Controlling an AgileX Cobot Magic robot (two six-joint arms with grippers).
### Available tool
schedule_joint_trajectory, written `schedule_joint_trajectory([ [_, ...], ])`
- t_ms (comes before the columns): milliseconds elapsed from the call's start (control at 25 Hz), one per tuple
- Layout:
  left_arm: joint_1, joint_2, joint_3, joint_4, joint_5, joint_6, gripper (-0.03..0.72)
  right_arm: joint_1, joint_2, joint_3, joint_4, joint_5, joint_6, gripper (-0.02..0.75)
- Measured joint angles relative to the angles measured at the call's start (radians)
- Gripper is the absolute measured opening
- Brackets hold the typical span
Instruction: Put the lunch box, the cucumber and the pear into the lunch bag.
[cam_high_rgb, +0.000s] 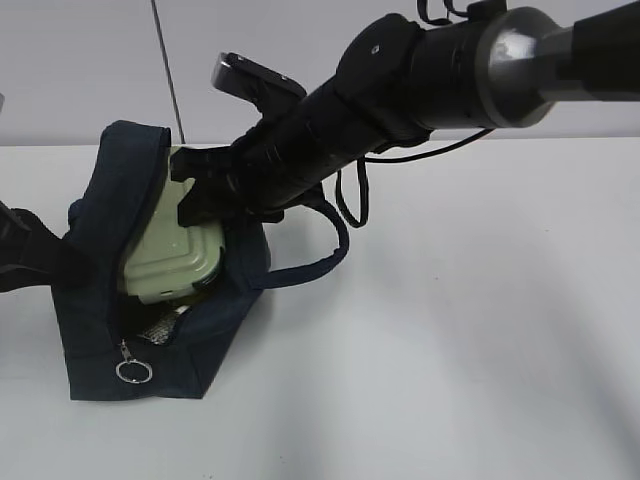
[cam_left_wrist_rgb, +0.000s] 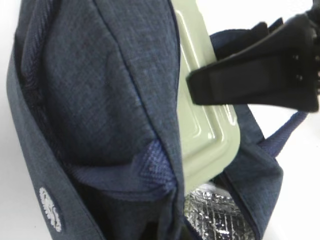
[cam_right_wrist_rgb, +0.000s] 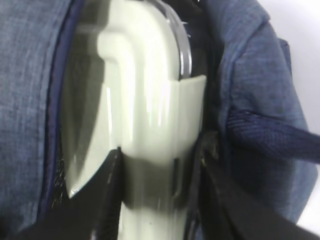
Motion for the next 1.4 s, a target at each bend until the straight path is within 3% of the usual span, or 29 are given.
schedule_joint_trajectory([
  [120,0.0,0.0,0.0,0.0,0.0,0.0,0.001,0.0,0.0,0.0,0.0,0.032,-0.029,0.295],
  [320,0.0,0.0,0.0,0.0,0.0,0.0,0.001,0.002,0.0,-0.005,0.005,0.081,-0.057,0.465],
  [440,0.0,0.0,0.0,0.0,-0.001,0.0,0.001,0.002,-0.002,-0.011,0.01,0.098,-0.066,0.51],
  [880,0.0,0.0,0.0,0.001,0.0,0.0,0.001,-0.017,-0.118,-0.039,-0.034,0.118,-0.093,0.524],
  [1280,0.0,0.0,0.0,0.003,-0.002,0.0,0.004,-0.025,-0.144,-0.038,-0.219,0.188,-0.055,0.515],
  [1400,0.0,0.0,0.0,0.003,-0.005,0.0,0.04,-0.025,-0.153,-0.038,-0.295,0.192,-0.029,0.494],
])
